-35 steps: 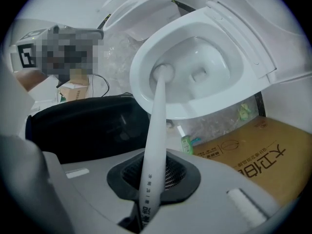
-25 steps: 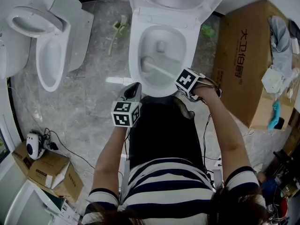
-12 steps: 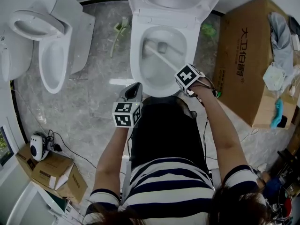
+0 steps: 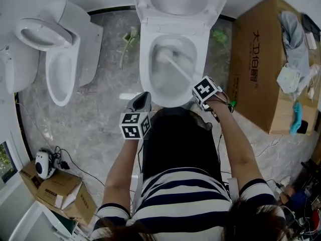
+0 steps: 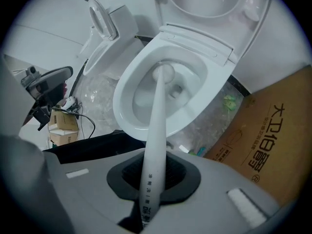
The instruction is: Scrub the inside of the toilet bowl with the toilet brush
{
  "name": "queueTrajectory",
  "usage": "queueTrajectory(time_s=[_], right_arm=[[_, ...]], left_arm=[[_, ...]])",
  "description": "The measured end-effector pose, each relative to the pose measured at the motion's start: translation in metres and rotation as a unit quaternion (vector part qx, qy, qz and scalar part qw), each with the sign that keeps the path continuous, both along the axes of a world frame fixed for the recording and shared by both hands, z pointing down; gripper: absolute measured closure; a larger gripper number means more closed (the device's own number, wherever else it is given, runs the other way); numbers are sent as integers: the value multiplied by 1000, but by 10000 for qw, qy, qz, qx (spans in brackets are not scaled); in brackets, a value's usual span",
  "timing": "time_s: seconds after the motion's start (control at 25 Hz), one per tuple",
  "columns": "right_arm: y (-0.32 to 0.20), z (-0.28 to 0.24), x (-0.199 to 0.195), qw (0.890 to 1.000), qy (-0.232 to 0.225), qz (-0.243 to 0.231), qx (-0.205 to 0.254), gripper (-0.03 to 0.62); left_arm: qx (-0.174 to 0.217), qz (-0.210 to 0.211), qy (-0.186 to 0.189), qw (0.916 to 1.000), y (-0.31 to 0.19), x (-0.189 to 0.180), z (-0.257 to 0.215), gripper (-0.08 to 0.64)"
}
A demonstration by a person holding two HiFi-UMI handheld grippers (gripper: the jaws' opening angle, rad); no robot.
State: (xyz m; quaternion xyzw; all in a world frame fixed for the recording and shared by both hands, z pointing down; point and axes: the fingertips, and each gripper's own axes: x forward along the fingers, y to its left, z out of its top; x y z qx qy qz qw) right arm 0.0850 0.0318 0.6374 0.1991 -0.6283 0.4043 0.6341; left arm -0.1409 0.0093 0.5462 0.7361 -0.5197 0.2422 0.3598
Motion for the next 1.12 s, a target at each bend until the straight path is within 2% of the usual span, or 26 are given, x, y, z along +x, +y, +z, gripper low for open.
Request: queueTrajectory(time_s=[0.44, 0.68, 1.12], right_arm=[[18, -42, 12, 9989, -246, 345, 183, 561], [21, -72, 16, 9983, -365, 298, 352, 561], [43, -130, 16, 9919, -1020, 321, 681, 561]], left_arm=[[171, -61, 69, 9998, 7, 6, -37, 560], [343, -227, 129, 9991, 6, 7, -61, 560], [653, -519, 225, 9963, 10, 8, -107, 560]])
